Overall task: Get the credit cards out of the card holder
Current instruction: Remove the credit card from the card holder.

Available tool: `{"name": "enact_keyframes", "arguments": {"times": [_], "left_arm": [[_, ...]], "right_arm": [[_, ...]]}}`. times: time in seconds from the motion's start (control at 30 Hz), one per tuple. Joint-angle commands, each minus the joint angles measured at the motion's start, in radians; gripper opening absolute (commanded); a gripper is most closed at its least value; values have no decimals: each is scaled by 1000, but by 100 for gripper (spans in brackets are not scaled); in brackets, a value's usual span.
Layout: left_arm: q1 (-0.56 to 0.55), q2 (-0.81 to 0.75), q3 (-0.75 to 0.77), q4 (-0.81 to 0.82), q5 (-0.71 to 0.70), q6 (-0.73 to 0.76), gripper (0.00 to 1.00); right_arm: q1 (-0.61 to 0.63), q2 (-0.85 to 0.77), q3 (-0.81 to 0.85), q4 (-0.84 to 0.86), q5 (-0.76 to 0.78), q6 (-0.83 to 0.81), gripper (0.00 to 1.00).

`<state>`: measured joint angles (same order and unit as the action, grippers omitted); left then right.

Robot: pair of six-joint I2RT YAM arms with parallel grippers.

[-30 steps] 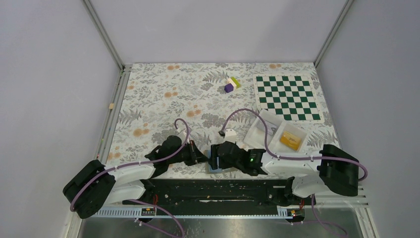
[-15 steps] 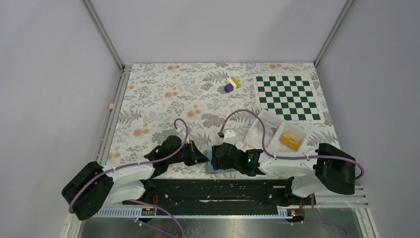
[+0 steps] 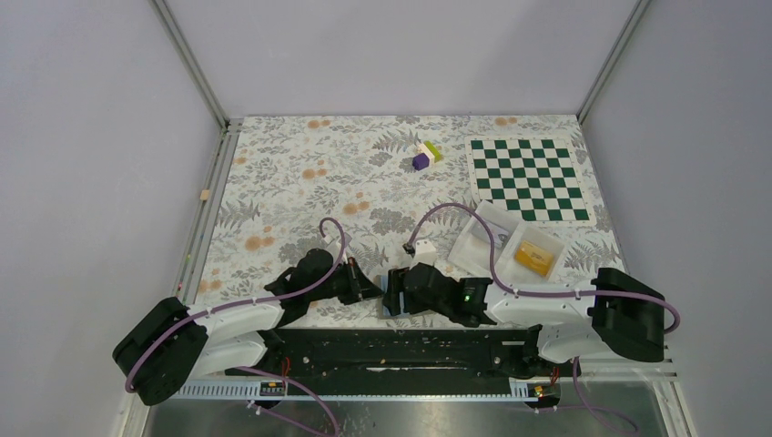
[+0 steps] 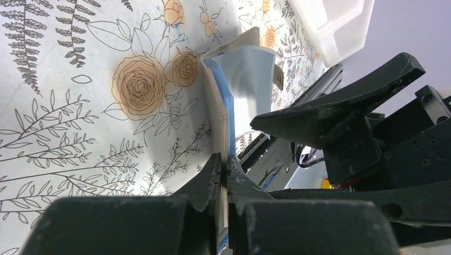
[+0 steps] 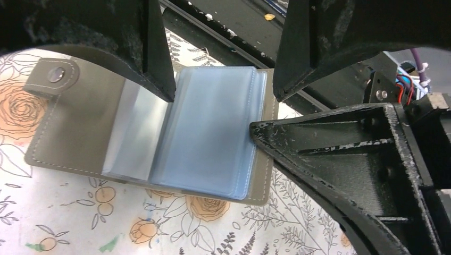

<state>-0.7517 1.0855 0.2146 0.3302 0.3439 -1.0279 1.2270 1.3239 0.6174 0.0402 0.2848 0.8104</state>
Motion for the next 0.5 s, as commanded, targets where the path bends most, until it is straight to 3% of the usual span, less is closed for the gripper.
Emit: {"name": "enact_keyframes", "arguments": {"times": [0.0,0.47], "left_arm": [[-4,-16,28,41,-12,-12,0],[-4,-27,25,37,-9,-11,0]], "right_arm": [[13,12,15,22,-1,11,73],[13,69,43,-61,51,22,59]]}}
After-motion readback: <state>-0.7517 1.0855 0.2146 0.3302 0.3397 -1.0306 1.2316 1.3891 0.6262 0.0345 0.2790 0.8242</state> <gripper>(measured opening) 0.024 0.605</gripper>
